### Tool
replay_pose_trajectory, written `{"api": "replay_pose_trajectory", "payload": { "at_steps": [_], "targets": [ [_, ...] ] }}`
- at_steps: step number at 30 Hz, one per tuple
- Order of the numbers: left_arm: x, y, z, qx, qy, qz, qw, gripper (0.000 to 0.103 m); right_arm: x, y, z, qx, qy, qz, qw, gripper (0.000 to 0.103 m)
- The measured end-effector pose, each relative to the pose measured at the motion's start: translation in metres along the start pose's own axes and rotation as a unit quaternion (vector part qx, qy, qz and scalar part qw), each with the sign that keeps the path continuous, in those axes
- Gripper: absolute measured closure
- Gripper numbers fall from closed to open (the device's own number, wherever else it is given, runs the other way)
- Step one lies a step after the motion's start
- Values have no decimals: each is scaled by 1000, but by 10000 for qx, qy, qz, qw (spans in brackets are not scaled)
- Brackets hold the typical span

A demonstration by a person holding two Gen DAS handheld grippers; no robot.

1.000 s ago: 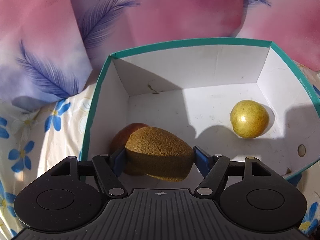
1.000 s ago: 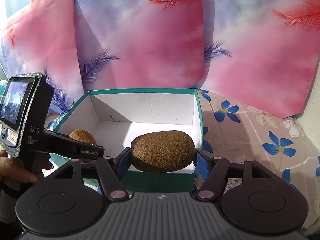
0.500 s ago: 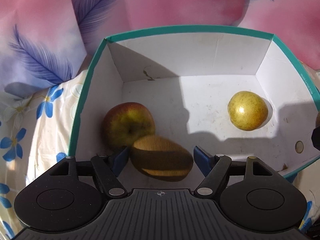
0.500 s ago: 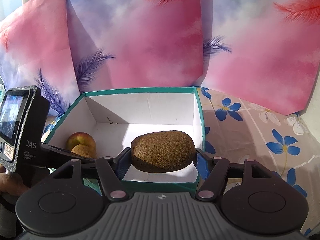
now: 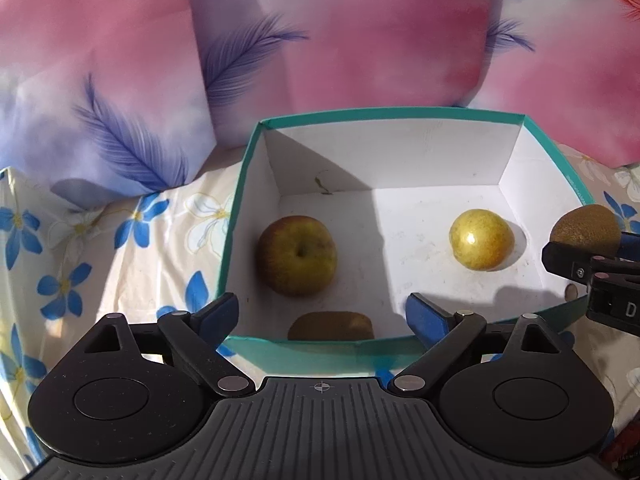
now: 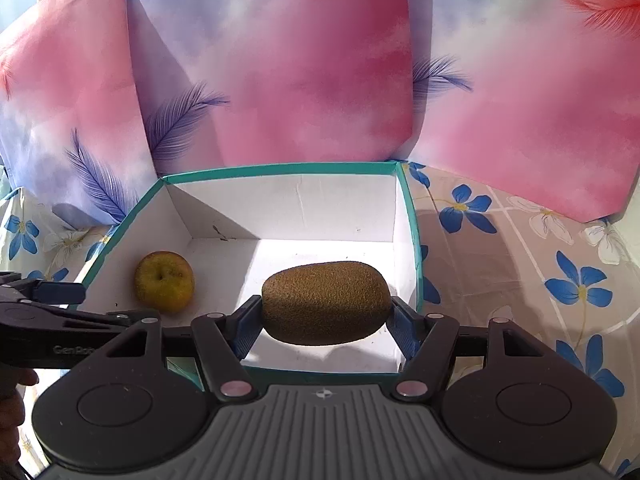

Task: Organize fruits
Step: 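Lower the kiwi into the teal box and open the right tool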

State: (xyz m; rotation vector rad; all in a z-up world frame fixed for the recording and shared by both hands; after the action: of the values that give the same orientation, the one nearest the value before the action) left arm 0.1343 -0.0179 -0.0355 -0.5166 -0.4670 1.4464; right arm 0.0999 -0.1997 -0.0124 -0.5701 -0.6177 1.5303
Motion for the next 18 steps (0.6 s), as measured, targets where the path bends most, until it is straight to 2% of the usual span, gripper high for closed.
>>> {"api": "replay_pose_trajectory", "payload": {
  "at_steps": [5,9,18],
  "targets": [
    [14,2,11,-119,-37,234,9996,8,5,6,-17,239,176,221,9993,36],
    [22,6,16,-119,-32,343,9993,8,13,6,-24,251,395,606,9971,36],
    [27,14,27,-151,-58,340,9993,8,19,6,-36,372,192,522,9978,36]
  ]
}}
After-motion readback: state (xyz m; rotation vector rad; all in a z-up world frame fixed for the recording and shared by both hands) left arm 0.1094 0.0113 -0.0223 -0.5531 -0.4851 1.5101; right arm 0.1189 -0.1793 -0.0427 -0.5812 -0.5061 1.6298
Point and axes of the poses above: each gripper's, at about its wrist camera, not at the fingertips, and z roughly against the way its jaws point, x to its left, y to its underside, the point moved 7 cm from there along -z, roughly the way its jaws point, and after that the axes turned 11 degrees about z, right-handed, at the moved point
